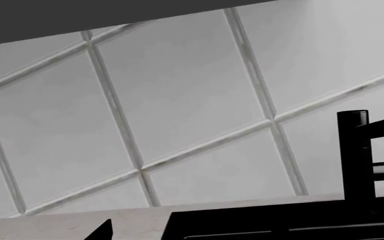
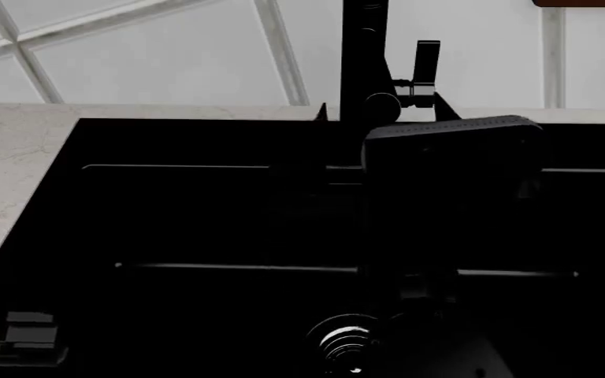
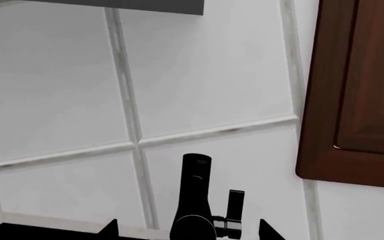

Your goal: Turn the sink spout to the right.

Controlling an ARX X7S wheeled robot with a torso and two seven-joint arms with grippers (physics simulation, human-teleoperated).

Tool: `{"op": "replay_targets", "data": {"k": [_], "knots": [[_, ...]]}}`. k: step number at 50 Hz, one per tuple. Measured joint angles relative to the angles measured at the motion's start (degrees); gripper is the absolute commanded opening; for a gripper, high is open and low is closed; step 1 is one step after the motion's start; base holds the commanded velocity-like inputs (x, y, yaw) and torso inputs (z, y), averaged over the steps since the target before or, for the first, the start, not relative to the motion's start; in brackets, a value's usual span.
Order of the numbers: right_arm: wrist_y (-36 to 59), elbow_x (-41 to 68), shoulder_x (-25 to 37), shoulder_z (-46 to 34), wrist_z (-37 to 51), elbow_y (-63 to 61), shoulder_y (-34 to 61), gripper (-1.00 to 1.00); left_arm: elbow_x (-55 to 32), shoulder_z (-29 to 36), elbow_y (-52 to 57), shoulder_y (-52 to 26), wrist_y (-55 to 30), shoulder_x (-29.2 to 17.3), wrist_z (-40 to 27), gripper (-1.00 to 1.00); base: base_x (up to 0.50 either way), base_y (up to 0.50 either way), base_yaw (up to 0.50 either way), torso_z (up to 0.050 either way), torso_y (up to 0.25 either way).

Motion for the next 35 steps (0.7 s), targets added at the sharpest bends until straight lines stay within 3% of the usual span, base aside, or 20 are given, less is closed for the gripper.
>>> {"op": "replay_targets", "data": {"k": [35], "knots": [[-6.34,-0.88,-0.31,-1.84,-0.93,9.02,-0.04,1.00,0.21,0.99,-0.54,-0.05,0.60,-0.64,-0.37,1.00,0.00,0.00,0.00,0.000,0.000]]}}
